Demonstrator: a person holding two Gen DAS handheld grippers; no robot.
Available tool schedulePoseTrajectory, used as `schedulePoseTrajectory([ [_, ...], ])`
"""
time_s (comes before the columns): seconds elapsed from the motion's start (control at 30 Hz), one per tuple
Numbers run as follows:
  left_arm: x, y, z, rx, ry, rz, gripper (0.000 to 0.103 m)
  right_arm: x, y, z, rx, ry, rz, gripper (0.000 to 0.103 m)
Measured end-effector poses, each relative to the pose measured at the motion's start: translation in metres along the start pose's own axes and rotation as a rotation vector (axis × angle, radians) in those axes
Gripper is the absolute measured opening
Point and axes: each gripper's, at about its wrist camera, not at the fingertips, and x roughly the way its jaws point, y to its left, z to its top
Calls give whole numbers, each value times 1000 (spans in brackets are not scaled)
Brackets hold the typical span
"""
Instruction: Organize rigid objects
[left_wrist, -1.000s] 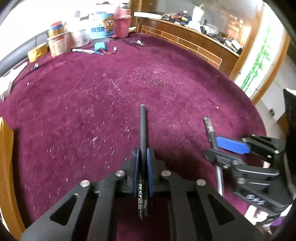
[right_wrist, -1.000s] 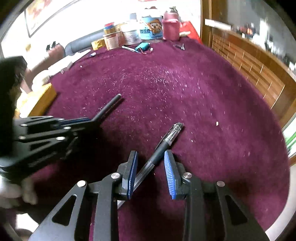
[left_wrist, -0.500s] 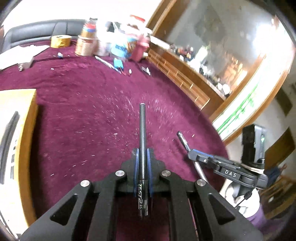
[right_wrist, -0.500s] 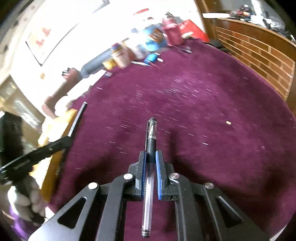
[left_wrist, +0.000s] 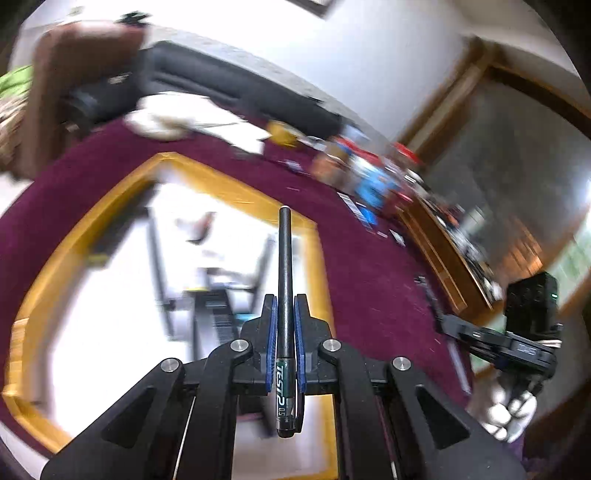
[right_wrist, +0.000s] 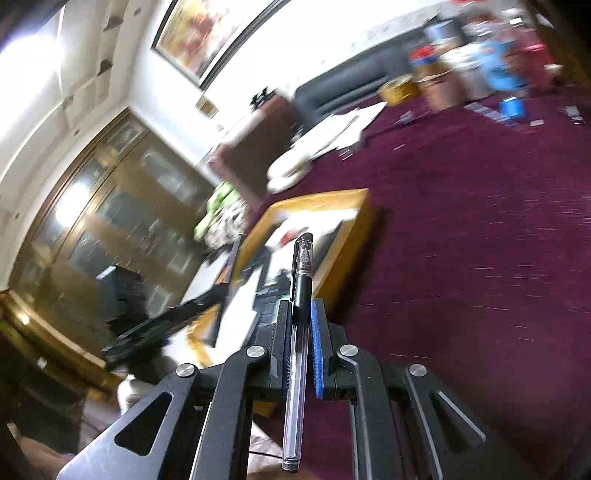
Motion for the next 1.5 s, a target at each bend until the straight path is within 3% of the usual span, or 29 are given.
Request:
schedulePoseTrajectory([
  [0.23, -14, 81, -6, -154, -26, 149, 6, 97, 48, 8, -21, 162, 47, 9],
  [0.43, -11, 104, -8, -160, -17, 189, 8, 171, 70, 4, -6, 293, 44, 9],
  [0.6, -25, 104, -8, -135, -38, 181, 28, 209, 77, 0, -10, 331, -23, 10],
  [0.63, -29, 104, -8, -128, -48, 180, 42, 212, 76, 0, -12, 330, -42, 10],
  [0.67, -34, 103, -9, -124, -56, 182, 50, 213, 76, -1, -16, 331, -50, 10],
  [0.8, -53, 103, -7, -110, -116, 231, 54, 204, 84, -1, -50, 308, -55, 11],
  [0.93, -58, 96, -3, -83, -156, 282, 67, 180, 92, 3, -132, 227, -100, 19],
  [1.03, -51, 84, 2, -44, -163, 363, 68, 150, 92, 3, -193, 130, -159, 34],
  [1.23, -38, 51, 5, 57, -162, 496, 68, 102, 76, 0, -242, 6, -273, 46],
  [1.5, -13, -6, 3, 202, -134, 560, 68, 67, 49, -1, -225, -42, -344, 49],
])
